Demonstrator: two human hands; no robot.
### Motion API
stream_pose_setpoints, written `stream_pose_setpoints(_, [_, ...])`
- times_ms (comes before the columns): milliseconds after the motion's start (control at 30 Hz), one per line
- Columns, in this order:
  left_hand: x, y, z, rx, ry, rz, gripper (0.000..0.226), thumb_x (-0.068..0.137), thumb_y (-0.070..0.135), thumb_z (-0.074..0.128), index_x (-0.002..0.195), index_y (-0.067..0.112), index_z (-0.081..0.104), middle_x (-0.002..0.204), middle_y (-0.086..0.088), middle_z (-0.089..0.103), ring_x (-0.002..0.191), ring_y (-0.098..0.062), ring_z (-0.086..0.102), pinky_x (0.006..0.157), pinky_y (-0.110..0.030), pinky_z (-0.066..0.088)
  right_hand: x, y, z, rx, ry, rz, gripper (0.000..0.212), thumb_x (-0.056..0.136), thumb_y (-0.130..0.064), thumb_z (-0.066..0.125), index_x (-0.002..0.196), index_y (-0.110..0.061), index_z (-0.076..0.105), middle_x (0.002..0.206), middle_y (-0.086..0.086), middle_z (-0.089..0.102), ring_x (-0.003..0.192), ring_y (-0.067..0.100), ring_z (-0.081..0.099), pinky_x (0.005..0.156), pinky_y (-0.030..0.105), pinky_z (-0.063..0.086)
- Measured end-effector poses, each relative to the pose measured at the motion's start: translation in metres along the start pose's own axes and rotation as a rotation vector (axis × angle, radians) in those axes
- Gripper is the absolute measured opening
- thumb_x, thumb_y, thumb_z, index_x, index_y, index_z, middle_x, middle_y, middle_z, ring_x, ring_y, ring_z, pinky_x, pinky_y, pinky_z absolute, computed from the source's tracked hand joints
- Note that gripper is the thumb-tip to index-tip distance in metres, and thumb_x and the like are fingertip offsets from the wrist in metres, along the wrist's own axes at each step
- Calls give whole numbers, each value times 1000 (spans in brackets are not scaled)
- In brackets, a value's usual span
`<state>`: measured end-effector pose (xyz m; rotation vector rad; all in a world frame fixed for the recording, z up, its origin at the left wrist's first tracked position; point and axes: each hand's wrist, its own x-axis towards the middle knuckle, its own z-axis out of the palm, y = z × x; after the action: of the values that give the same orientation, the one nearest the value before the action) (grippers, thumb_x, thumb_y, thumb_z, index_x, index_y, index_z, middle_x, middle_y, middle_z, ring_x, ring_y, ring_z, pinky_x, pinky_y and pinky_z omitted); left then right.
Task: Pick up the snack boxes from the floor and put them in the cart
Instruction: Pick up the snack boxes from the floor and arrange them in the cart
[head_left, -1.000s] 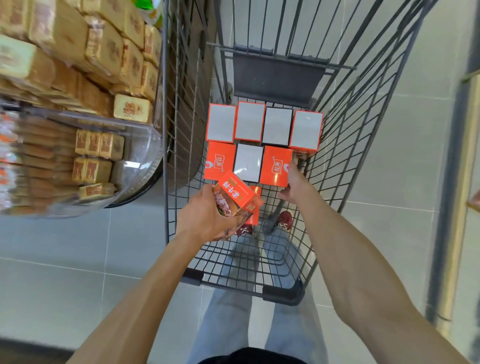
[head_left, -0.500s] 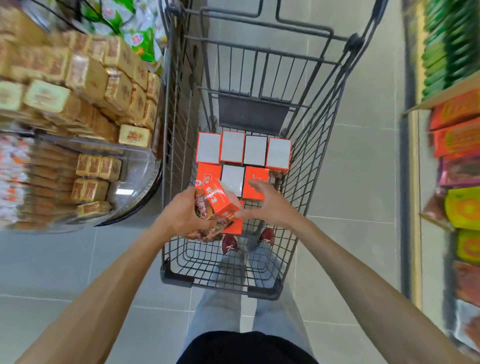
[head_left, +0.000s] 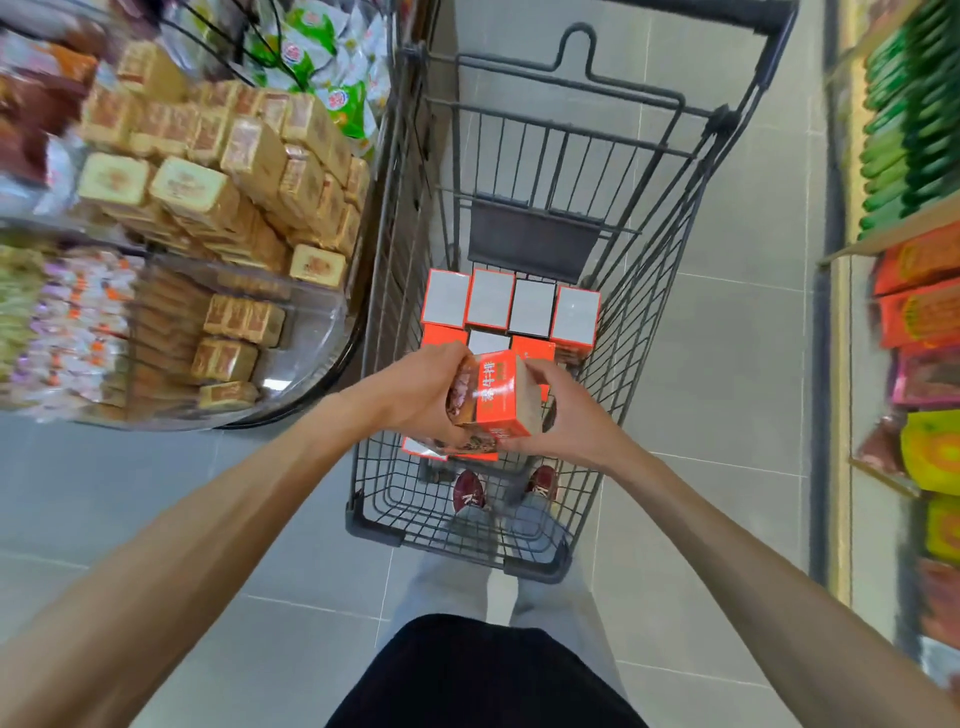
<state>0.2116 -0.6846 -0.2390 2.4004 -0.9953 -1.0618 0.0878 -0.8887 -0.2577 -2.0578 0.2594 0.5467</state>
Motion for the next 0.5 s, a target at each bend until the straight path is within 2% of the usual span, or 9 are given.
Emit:
stream_pose_setpoints(167, [-7, 6, 9, 8, -66, 69, 79, 58, 51, 83, 119, 22, 41, 107, 7, 56, 93, -13, 58, 83, -32, 53, -24, 0, 4, -72, 42, 18, 97, 61, -41, 92, 139, -26, 36, 132, -10, 49, 117, 8, 51, 97, 38, 49])
stream_pose_setpoints(300, [-8, 6, 16, 131, -53, 99, 89, 61, 63, 79, 130, 23, 39, 120, 4, 57, 105, -16, 57, 91, -38, 51, -36, 4, 11, -105, 95, 42, 97, 58, -45, 91, 136, -28, 35, 130, -11, 47, 114, 6, 50, 94, 33, 49])
stream_pose_setpoints(400, [-6, -2, 19, 145, -30, 44, 102, 63, 68, 75, 142, 22, 30, 137, -1, 51, 122, -21, 52, 99, -45, 49, -43, 5, 15, -98, 159, 116, 98, 57, -47, 89, 136, -25, 35, 126, -11, 45, 110, 5, 48, 90, 28, 47])
stream_pose_setpoints(500, [-5, -10, 18, 111, -5, 6, 103, 73, 59, 75, 153, 20, 22, 155, -2, 37, 140, -21, 38, 110, -41, 40, -46, 5, 20, -62, 258, 183, 94, 56, -47, 89, 133, -23, 39, 122, -11, 45, 107, 5, 48, 87, 26, 46])
